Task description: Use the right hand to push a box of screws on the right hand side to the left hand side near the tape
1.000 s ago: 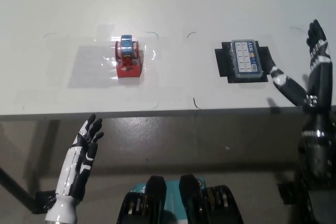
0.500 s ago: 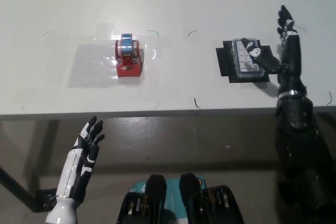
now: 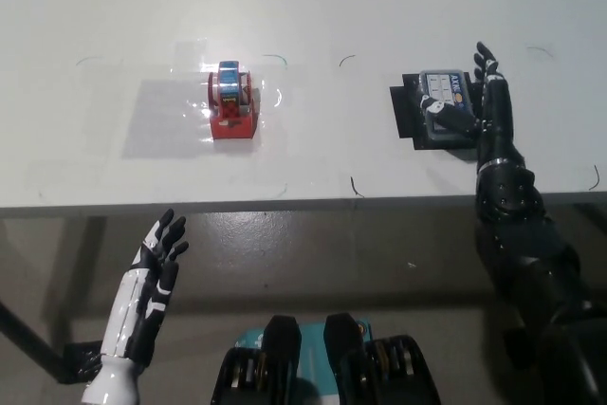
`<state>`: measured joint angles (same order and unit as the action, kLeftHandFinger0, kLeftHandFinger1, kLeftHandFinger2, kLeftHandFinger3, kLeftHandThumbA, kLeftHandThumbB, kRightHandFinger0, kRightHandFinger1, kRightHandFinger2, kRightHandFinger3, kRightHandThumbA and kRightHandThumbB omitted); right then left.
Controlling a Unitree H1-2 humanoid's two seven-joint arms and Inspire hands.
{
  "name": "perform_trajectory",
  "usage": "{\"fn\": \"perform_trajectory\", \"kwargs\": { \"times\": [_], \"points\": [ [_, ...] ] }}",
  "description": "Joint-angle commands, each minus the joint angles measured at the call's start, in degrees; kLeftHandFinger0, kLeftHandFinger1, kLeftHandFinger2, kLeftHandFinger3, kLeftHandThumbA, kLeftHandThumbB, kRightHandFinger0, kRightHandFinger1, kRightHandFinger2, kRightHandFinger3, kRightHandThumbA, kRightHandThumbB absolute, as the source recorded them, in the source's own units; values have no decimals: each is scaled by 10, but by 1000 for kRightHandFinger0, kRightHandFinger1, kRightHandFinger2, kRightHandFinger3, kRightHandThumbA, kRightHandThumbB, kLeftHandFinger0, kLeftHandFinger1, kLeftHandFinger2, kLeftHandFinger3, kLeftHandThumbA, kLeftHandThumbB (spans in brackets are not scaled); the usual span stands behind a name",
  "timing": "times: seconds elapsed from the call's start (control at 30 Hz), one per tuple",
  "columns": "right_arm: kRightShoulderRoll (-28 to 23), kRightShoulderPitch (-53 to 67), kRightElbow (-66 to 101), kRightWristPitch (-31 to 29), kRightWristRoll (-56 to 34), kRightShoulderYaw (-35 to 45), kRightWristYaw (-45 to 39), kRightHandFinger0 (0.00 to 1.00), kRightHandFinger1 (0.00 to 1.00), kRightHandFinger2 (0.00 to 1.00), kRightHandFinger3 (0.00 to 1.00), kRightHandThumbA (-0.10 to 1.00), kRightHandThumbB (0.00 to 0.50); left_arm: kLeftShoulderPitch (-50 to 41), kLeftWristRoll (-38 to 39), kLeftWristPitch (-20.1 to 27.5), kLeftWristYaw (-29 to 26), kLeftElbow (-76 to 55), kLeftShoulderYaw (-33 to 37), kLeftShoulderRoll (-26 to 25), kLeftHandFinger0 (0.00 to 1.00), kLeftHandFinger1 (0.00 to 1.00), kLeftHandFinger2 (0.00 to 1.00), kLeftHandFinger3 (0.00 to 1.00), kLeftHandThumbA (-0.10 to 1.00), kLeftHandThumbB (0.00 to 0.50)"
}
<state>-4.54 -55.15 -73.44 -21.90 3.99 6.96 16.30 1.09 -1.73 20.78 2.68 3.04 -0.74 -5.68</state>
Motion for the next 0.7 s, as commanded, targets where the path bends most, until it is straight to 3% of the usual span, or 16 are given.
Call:
{"fn": "perform_trajectory", "kwargs": {
  "times": [0.0,0.07,0.23,0.3,0.67],
  "points": [
    [-10,-43,-20,-31,-8,-1,34,1000,1000,1000,1000,1000,114,1,9,30,2,-17,-2,-3,1000,1000,1000,1000,893,147],
    [-12,-43,-30,-25,-6,-3,38,1000,1000,1000,1000,1000,131,2,11,29,2,-19,-1,-3,1000,1000,1000,1000,895,159],
    [-11,-39,-43,-20,-11,-1,34,1000,1000,1000,1000,1000,103,6,14,32,5,-17,-1,-6,1000,1000,1000,1000,899,167],
    [-8,-37,-47,-20,-13,0,30,1000,1000,1000,1000,1000,123,7,15,33,6,-16,-2,-7,1000,1000,1000,1000,899,166],
    [49,-36,-25,-43,-35,8,11,1000,1000,1000,1000,1000,133,11,17,33,4,-14,-4,-7,1000,1000,1000,1000,899,178]
  ]
}}
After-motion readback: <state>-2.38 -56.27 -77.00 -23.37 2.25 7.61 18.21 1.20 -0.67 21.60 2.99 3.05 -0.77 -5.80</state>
